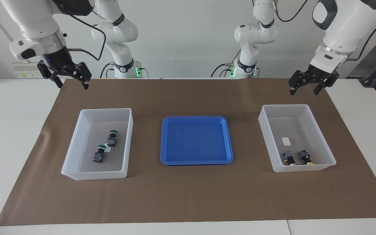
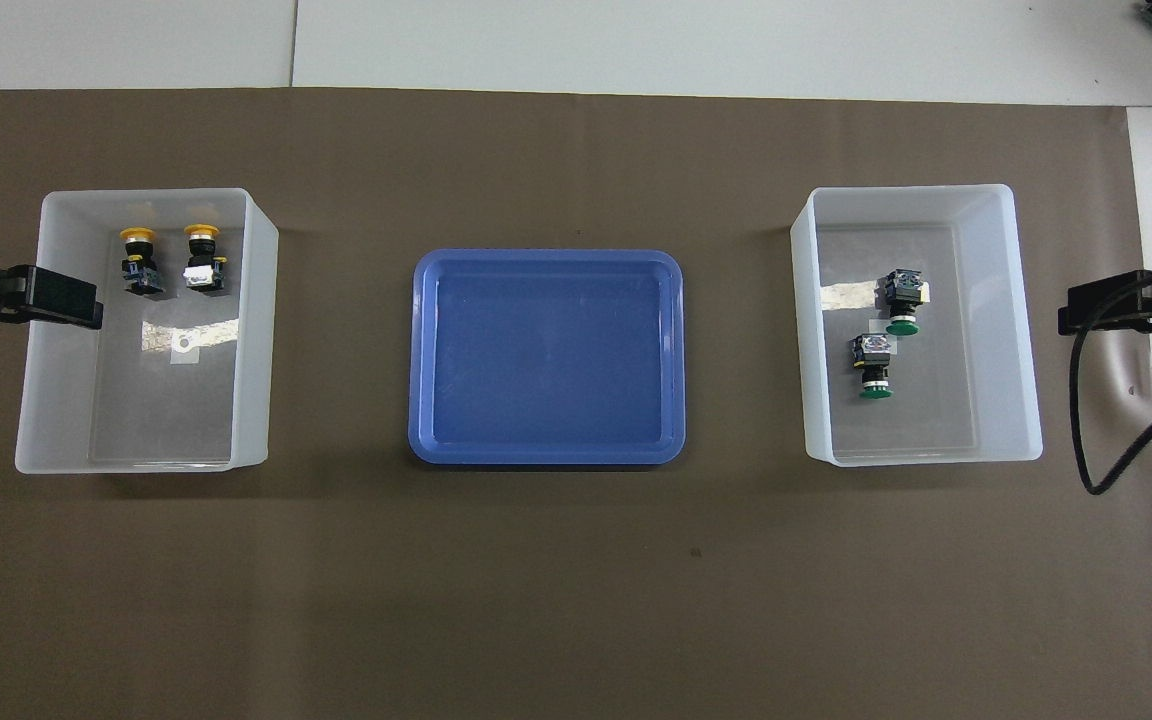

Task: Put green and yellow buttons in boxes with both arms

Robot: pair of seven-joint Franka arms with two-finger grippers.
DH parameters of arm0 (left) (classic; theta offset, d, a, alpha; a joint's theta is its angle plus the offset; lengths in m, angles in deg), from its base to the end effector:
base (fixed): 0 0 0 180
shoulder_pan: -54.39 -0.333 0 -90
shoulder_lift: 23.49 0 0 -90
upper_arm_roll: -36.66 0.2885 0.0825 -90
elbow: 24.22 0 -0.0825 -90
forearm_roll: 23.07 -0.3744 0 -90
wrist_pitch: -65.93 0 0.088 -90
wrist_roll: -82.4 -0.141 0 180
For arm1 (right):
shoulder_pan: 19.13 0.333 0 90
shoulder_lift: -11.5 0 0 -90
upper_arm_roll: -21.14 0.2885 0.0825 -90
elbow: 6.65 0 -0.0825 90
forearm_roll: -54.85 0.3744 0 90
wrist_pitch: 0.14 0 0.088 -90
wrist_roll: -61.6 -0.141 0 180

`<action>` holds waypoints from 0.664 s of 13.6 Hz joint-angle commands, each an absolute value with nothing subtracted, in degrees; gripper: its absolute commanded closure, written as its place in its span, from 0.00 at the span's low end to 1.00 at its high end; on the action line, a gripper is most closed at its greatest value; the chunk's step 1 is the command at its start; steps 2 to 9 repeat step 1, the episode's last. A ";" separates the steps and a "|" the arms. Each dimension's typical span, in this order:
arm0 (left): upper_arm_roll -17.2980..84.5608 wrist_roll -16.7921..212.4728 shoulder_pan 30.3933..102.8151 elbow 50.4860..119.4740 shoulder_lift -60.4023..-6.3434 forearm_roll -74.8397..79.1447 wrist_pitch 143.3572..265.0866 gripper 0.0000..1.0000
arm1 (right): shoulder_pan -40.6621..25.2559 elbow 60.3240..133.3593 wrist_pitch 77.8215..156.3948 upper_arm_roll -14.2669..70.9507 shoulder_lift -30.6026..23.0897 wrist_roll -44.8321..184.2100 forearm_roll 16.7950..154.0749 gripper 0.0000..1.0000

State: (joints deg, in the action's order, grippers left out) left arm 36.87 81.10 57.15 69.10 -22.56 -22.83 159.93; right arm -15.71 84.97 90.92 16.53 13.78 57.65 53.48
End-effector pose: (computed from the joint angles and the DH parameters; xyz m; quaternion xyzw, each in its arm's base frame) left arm 0.5467 -0.0249 0.5511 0.9993 -0.0335 0.0140 0.0023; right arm 0.5364 -0.0152 0.5730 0.9988 -0.0448 0.0152 0.0100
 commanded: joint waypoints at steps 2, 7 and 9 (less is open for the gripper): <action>37.19 80.55 57.64 71.32 -20.68 -23.07 161.46 0.00 | -16.05 86.87 91.44 16.83 15.28 58.79 53.35 0.00; 37.19 80.55 57.64 71.32 -20.68 -23.07 161.46 0.00 | -16.05 86.87 91.44 16.83 15.28 58.79 53.35 0.00; 37.19 80.55 57.64 71.32 -20.68 -23.07 161.46 0.00 | -16.05 86.87 91.44 16.83 15.28 58.79 53.35 0.00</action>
